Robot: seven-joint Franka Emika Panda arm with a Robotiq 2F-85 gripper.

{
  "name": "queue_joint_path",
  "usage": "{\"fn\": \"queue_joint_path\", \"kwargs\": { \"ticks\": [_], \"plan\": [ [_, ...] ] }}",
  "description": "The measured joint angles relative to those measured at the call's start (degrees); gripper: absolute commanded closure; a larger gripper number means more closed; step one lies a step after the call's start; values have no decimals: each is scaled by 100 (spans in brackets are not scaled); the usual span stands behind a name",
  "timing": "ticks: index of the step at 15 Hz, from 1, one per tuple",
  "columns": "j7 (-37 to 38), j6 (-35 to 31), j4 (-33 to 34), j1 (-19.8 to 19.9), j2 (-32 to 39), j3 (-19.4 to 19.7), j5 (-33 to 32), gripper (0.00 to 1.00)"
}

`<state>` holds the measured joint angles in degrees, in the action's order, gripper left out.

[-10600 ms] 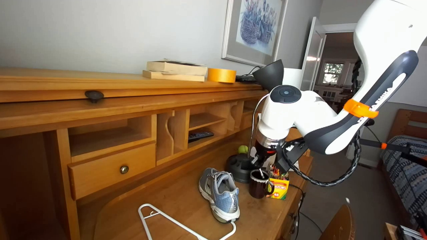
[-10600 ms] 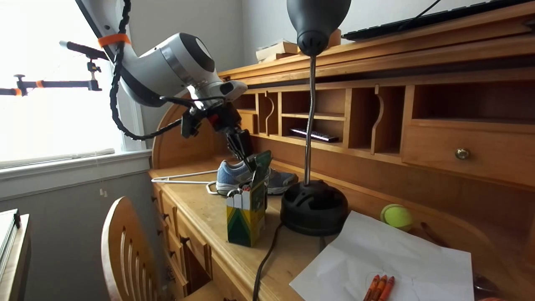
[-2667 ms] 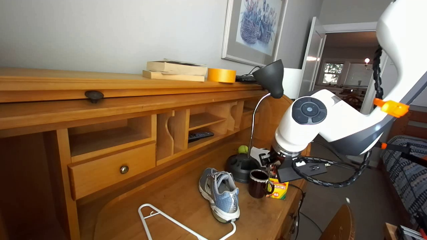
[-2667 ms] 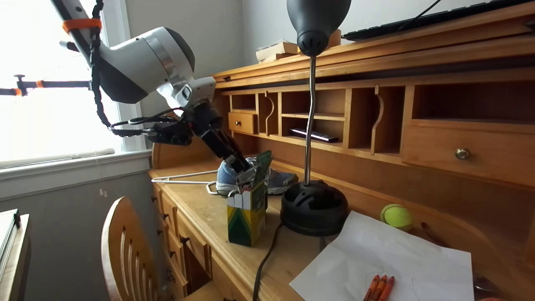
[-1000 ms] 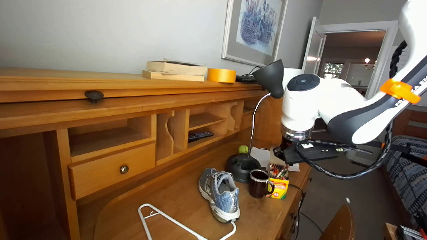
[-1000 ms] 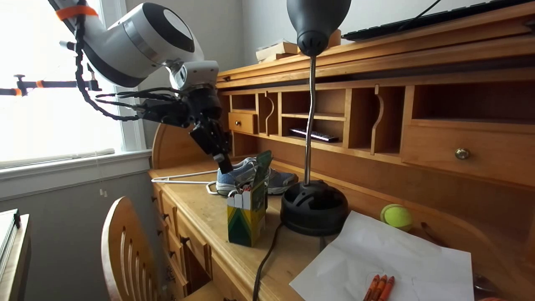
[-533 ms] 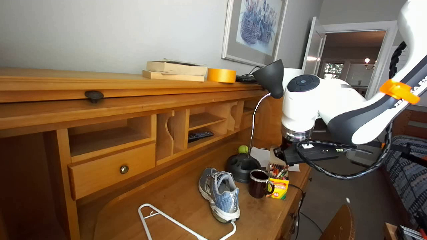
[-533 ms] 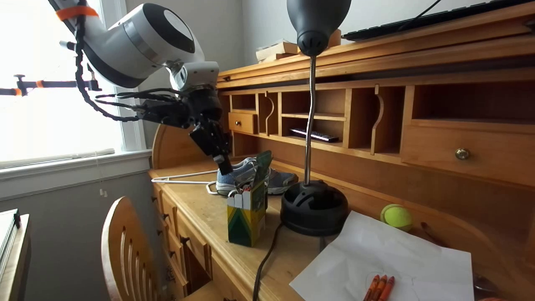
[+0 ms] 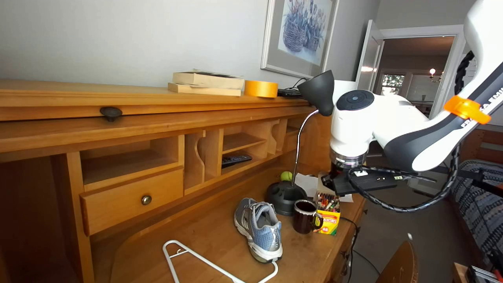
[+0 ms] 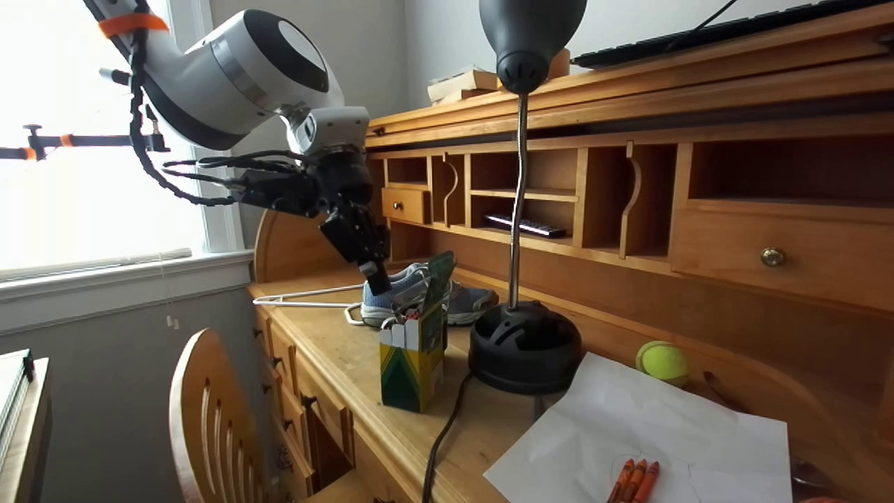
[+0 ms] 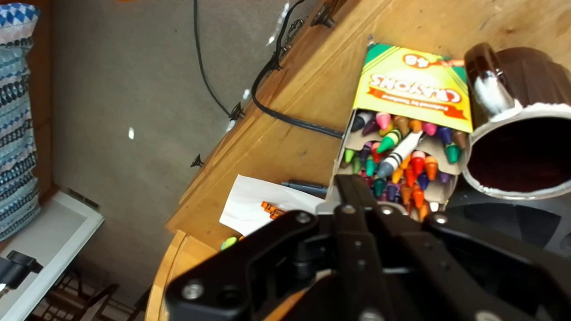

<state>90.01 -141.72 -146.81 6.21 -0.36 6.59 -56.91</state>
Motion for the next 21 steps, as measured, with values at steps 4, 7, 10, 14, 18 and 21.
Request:
{"fn": "queue_joint_path", "kwargs": {
  "ticks": [4, 7, 10, 14, 18, 21],
  "plan": [
    [38, -41, 37, 0, 57, 7, -83, 100],
    [118, -80, 98, 0, 123, 13, -204, 100],
    [163, -98, 157, 0, 201, 22, -290, 100],
    [200, -108, 188, 0, 300, 24, -328, 100],
    [213, -110, 232, 0, 385, 24, -337, 100],
    [290, -123, 290, 0, 455, 24, -417, 100]
  ]
}}
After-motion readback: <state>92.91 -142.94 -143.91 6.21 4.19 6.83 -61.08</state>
